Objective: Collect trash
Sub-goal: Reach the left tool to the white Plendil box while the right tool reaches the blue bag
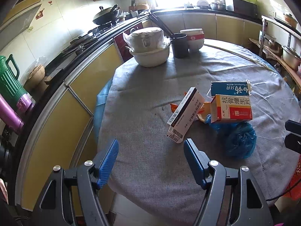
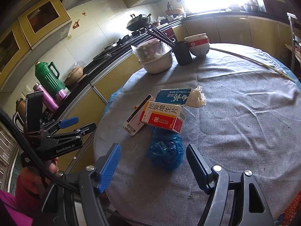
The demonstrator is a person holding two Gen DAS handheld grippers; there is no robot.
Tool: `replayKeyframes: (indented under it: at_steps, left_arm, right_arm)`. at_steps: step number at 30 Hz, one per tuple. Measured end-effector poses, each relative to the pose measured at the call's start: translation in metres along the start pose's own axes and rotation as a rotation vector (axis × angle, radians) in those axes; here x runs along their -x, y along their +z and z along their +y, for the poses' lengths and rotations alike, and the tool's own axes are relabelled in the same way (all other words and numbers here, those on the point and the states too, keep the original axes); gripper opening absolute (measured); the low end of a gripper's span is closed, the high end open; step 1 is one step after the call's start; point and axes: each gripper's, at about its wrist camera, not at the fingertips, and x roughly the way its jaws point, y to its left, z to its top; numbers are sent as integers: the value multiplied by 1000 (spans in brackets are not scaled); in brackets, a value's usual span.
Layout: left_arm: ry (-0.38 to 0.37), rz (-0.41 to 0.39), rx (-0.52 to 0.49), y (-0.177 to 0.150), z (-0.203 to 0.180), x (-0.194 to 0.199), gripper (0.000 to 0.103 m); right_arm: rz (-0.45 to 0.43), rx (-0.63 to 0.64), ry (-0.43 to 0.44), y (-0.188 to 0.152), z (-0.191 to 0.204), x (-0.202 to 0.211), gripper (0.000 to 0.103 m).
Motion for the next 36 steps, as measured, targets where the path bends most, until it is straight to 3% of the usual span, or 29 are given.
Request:
replayKeyframes:
  at_steps: [12,23,36]
  left_arm:
    - [-23,56,12,0,0,-24,72]
    - [-155,158,86,0,15,-71,72]
    - [-341,196,116,30,13,-124,72]
  right_arm:
    - [30,-50,11,-3,-17,-20,79]
    - [111,-85,16,-12,-30,-55,79]
    - [176,-95,9,-11,-34,-106,79]
